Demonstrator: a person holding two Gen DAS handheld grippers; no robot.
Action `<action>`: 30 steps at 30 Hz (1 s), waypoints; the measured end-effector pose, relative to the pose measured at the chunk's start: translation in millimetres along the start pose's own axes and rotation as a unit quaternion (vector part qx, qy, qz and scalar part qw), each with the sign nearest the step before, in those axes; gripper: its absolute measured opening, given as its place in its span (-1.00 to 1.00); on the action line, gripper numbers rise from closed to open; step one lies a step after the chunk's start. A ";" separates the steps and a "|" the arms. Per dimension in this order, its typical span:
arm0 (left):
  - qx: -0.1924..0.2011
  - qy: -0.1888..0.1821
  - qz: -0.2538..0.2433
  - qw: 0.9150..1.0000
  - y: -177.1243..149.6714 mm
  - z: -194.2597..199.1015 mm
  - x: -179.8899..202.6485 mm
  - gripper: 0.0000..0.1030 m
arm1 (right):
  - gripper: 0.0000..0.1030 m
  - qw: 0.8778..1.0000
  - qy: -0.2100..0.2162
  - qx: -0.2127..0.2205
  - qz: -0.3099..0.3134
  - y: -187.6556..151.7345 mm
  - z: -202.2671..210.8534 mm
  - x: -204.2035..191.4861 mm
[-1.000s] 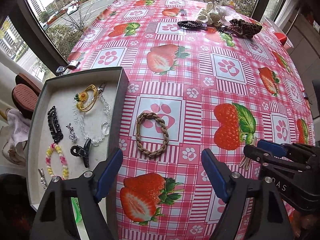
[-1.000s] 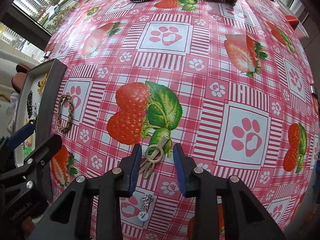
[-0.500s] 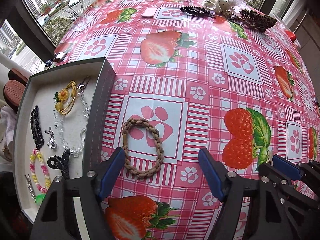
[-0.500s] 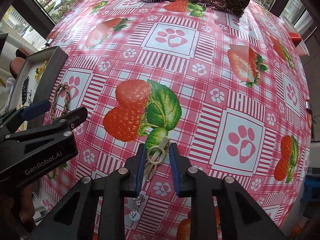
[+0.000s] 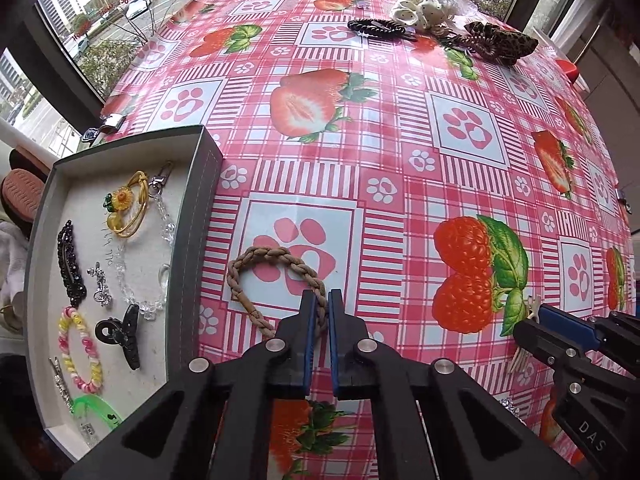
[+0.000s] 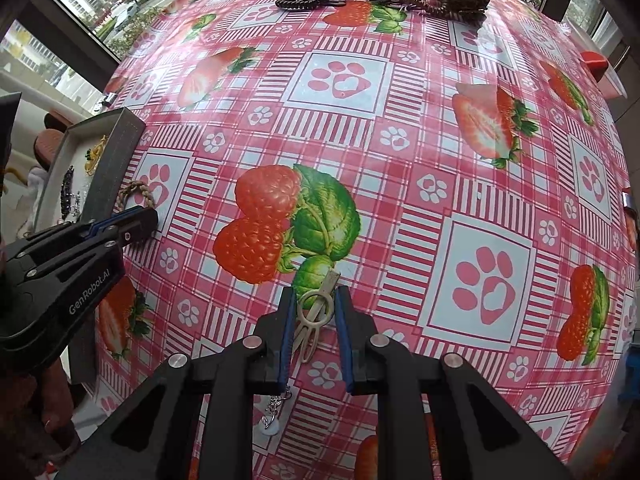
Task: Organize jewelry
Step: 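Grasp the brown braided bracelet with the left tool while the right tool grasps the beige hair clip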
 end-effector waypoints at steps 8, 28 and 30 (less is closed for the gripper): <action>-0.001 -0.036 0.033 0.999 -12.9 19.7 -7.6 -0.76 | -0.60 0.999 0.032 0.013 -0.015 1.8 19.7 6.8; 0.036 -0.053 0.054 0.997 -25.9 75.5 -43.3 -0.76 | -0.60 0.998 0.064 0.022 -0.015 5.8 49.7 -23.5; 0.035 -0.053 0.059 0.996 -28.0 75.9 -47.0 -0.76 | -0.60 0.998 0.063 0.022 -0.010 4.8 50.9 -28.5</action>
Point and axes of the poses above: each gripper's, at about its wrist camera, not at the fingertips, and z roughly against the way its jaws point, x to its right, y to its top, the point moved 7 cm from there along -z, roughly the way its jaws point, and after that the axes turned 3 degrees about y, right-handed, at the moved point
